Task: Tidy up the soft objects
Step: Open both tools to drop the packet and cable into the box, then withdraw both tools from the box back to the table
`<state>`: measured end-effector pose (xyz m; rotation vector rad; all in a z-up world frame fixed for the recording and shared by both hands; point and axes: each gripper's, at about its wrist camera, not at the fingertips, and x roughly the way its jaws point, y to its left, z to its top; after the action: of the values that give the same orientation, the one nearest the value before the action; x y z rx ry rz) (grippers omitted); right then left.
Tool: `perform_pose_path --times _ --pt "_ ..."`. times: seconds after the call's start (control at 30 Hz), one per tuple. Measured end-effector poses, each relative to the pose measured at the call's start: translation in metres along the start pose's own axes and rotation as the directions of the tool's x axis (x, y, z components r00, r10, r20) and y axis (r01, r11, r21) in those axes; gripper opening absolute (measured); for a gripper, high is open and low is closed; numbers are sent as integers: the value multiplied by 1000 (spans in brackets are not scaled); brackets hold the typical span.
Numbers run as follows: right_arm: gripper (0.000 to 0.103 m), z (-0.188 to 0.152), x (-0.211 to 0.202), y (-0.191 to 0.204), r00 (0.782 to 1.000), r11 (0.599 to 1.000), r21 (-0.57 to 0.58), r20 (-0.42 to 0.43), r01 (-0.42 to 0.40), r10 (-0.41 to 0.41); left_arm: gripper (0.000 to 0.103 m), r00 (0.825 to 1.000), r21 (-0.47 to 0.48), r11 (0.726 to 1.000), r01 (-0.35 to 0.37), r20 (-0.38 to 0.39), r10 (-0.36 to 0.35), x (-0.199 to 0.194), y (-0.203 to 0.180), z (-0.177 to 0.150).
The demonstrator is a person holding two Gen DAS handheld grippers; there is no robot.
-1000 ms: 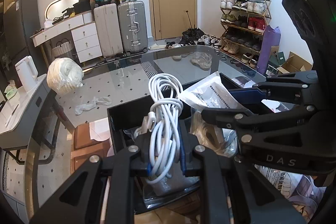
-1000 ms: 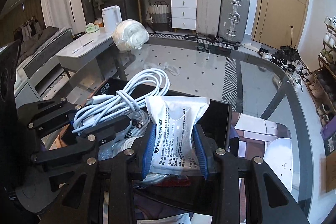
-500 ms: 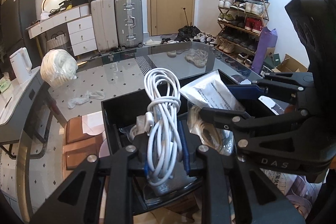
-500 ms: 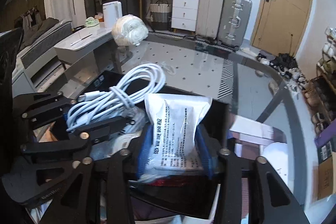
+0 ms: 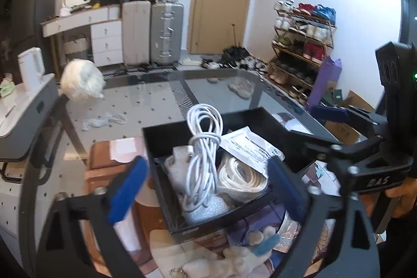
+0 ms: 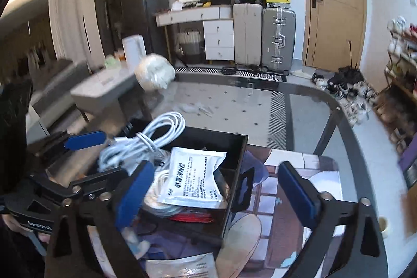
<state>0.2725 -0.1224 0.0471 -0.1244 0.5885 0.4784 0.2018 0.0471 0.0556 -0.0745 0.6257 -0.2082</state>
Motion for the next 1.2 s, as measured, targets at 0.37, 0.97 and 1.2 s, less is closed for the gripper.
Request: perform_pose_path --times 0.37,0.97,1.2 --pt "103 -12 -39 16 997 997 -72 69 -20 25 103 997 -46 997 -59 42 61 -30 3 -12" --pt "103 -53 -87 9 993 998 -68 119 9 -1 103 992 -65 994 -92 85 97 -68 3 -41" --pt "103 -80 -101 -3 995 999 -45 93 23 -18 103 992 -79 994 -81 90 88 -82 4 -56"
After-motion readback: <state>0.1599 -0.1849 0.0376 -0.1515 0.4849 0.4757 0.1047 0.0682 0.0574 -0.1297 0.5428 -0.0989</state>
